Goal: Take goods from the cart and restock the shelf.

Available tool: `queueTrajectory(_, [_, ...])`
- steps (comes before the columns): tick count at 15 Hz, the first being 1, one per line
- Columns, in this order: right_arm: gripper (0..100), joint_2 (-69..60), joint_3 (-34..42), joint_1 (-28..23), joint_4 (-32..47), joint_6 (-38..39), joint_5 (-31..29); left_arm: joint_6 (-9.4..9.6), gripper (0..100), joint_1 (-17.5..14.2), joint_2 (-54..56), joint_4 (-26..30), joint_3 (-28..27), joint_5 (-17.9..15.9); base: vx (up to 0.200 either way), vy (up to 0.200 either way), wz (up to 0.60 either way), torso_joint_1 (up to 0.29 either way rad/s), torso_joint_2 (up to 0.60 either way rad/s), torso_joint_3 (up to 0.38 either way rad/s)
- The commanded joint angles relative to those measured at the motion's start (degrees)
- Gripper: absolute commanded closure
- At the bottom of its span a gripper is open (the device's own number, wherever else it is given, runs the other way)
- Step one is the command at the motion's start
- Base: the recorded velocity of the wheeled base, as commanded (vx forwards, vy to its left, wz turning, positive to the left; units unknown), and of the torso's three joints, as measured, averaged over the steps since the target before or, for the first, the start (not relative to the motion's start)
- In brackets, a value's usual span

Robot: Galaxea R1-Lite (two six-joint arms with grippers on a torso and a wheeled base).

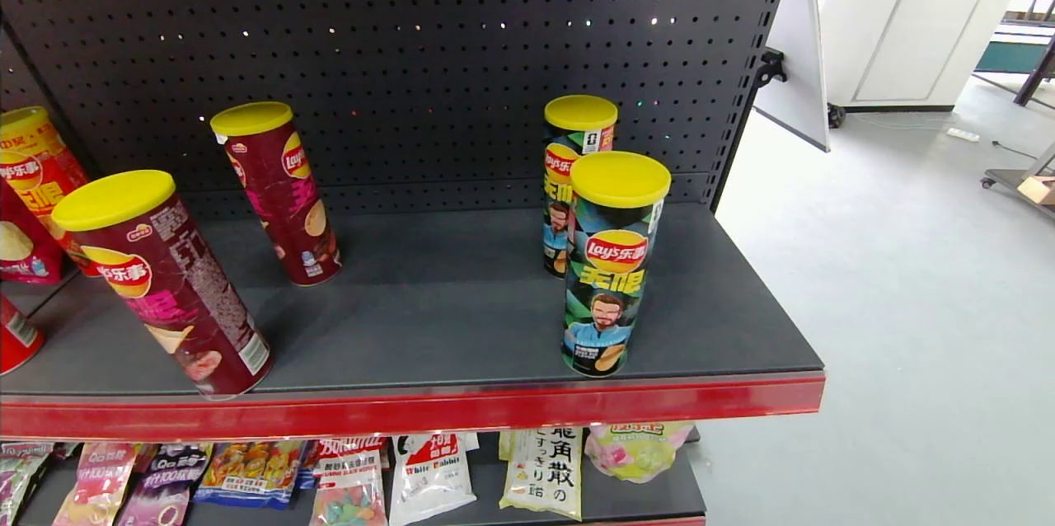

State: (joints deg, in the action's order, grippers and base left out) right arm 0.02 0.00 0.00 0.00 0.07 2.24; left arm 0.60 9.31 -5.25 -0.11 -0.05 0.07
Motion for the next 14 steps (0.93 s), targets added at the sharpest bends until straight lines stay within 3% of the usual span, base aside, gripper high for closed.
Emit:
queueTrajectory(1, [0, -0.02, 0.00, 0.00, -0.09, -0.16, -0.05, 0.02, 0, 0.00, -0.11, -0.07, 0.05, 0.37, 0.000, 0.000, 0.00, 0.000, 0.00, 0.000])
queueTrajectory(4, [0, -0.02, -0.09, -0.09, -0.44, -0.25, -0.13, -0.07, 0, 0.00, -0.11, 0.02, 0.05, 0.28, 0.000, 0.000, 0.00, 0.000, 0.00, 0.000])
queueTrajectory(5, [0, 4.19, -6.94, 0.35, -0.97, 0.28, 1.01, -0.16, 0, 0.00, -0.11, 0.02, 0.05, 0.28, 0.000, 0.000, 0.00, 0.000, 0.00, 0.000])
queueTrajectory(7, [0, 25.29, -24.52, 0.79, -0.97, 6.61, 0.57, -0.16, 0, 0.00, -0.11, 0.02, 0.05, 0.28, 0.000, 0.000, 0.00, 0.000, 0.00, 0.000])
queueTrajectory(9, [0, 38.38, -27.25, 0.88, -1.32, 0.19, 0.92, -0.16, 0, 0.00, -0.11, 0.02, 0.05, 0.28, 0.000, 0.000, 0.00, 0.000, 0.00, 0.000])
queueTrajectory(11, [0, 49.37, -29.79, 2.02, -3.78, -0.95, 1.10, -0.16, 0, 0.00, -0.11, 0.02, 0.05, 0.28, 0.000, 0.000, 0.00, 0.000, 0.00, 0.000])
queueTrajectory(14, [0, 65.72, -30.59, 13.18, -17.67, 0.89, 2.33, -0.16, 0, 0.00, -0.11, 0.02, 0.05, 0.28, 0.000, 0.000, 0.00, 0.000, 0.00, 0.000])
